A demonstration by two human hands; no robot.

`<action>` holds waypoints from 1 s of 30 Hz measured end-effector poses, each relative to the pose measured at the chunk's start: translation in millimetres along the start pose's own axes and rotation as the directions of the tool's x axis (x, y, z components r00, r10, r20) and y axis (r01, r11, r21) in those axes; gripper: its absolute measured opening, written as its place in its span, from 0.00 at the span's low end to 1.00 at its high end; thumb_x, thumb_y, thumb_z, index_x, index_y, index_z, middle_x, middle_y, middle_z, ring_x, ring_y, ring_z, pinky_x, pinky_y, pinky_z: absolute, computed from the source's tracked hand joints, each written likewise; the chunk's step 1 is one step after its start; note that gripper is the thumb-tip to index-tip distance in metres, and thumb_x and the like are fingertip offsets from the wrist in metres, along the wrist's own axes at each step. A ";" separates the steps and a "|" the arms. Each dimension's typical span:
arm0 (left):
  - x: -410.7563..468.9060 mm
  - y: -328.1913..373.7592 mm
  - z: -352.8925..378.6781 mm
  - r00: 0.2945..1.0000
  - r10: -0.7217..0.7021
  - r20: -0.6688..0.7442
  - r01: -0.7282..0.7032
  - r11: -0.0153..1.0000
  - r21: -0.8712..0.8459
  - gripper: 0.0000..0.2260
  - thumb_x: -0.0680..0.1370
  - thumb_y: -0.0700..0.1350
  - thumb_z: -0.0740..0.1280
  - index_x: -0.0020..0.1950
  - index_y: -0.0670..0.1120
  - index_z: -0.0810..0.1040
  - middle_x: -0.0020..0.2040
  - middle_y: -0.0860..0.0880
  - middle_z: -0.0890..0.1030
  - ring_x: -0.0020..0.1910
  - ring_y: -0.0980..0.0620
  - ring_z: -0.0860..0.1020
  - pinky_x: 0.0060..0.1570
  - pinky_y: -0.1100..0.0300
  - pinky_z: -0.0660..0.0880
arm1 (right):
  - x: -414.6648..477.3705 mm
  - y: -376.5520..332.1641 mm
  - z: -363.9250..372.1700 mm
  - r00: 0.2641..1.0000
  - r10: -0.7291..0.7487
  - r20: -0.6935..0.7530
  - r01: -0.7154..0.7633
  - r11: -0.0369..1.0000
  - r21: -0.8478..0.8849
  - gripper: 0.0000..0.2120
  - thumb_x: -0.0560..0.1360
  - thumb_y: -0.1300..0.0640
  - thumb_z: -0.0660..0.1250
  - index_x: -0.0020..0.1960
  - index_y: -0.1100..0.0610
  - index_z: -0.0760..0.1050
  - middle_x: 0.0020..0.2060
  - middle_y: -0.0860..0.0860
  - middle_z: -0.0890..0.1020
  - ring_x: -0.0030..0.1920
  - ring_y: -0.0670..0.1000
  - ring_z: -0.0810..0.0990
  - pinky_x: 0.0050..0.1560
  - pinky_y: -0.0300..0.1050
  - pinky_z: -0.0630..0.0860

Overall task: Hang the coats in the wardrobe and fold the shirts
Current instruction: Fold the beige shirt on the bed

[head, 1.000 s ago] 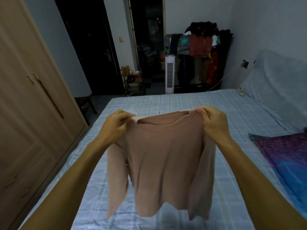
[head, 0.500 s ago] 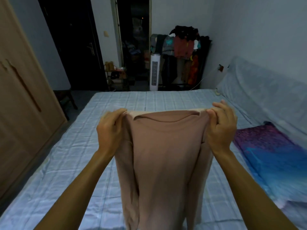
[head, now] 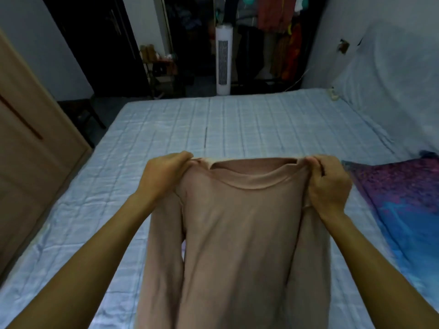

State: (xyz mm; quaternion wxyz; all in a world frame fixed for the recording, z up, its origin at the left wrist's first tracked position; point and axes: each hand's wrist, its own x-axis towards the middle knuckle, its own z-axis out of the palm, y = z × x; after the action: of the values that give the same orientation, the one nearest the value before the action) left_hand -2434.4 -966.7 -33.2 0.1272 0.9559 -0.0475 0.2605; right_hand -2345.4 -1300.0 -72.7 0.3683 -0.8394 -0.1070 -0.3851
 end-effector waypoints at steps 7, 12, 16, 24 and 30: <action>99.8 -77.2 246.1 0.918 -0.048 0.393 0.001 0.993 0.119 0.17 0.78 0.57 0.55 0.46 0.48 0.77 0.37 0.46 0.82 0.37 0.43 0.80 0.33 0.55 0.71 | 2.4 165.2 181.7 0.916 0.249 0.314 -0.189 0.959 -0.209 0.11 0.80 0.52 0.60 0.47 0.53 0.80 0.43 0.51 0.81 0.43 0.52 0.79 0.39 0.39 0.65; 132.1 -106.4 418.1 0.827 -0.371 0.422 0.271 0.921 0.280 0.11 0.79 0.49 0.63 0.57 0.45 0.78 0.50 0.41 0.80 0.50 0.39 0.78 0.51 0.50 0.70 | -20.9 269.6 307.5 0.822 0.421 0.383 -0.311 0.896 -0.318 0.12 0.78 0.52 0.62 0.56 0.57 0.78 0.54 0.58 0.74 0.51 0.60 0.76 0.51 0.54 0.74; 85.5 -93.9 513.3 0.828 -0.328 0.455 0.265 0.944 0.198 0.18 0.76 0.44 0.63 0.64 0.41 0.73 0.58 0.37 0.75 0.56 0.37 0.74 0.57 0.46 0.67 | -87.1 299.5 352.1 0.786 0.407 0.466 -0.264 0.902 -0.343 0.17 0.77 0.53 0.61 0.64 0.58 0.72 0.65 0.61 0.69 0.63 0.61 0.69 0.64 0.57 0.67; -21.1 -103.9 562.1 0.546 -0.461 0.699 0.340 0.885 0.318 0.38 0.71 0.70 0.39 0.78 0.53 0.43 0.78 0.45 0.41 0.76 0.45 0.40 0.72 0.42 0.43 | -191.4 338.2 374.1 0.563 0.317 0.763 0.065 0.904 -0.423 0.31 0.75 0.39 0.53 0.72 0.55 0.65 0.70 0.63 0.67 0.70 0.63 0.64 0.69 0.61 0.60; -25.9 -108.1 567.5 0.542 -0.454 0.707 0.285 0.891 0.353 0.36 0.73 0.70 0.40 0.77 0.56 0.41 0.78 0.44 0.40 0.76 0.44 0.40 0.73 0.42 0.42 | -198.9 338.7 379.3 0.539 0.340 0.771 0.096 0.884 -0.458 0.34 0.74 0.36 0.51 0.75 0.52 0.59 0.74 0.62 0.59 0.74 0.62 0.56 0.72 0.59 0.52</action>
State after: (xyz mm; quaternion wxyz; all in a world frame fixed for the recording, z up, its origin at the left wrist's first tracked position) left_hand -2164.0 -1013.9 -542.1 0.0516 0.9684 0.1320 -0.2052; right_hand -2108.5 -1252.6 -562.3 0.0958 -0.9858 -0.1163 0.0746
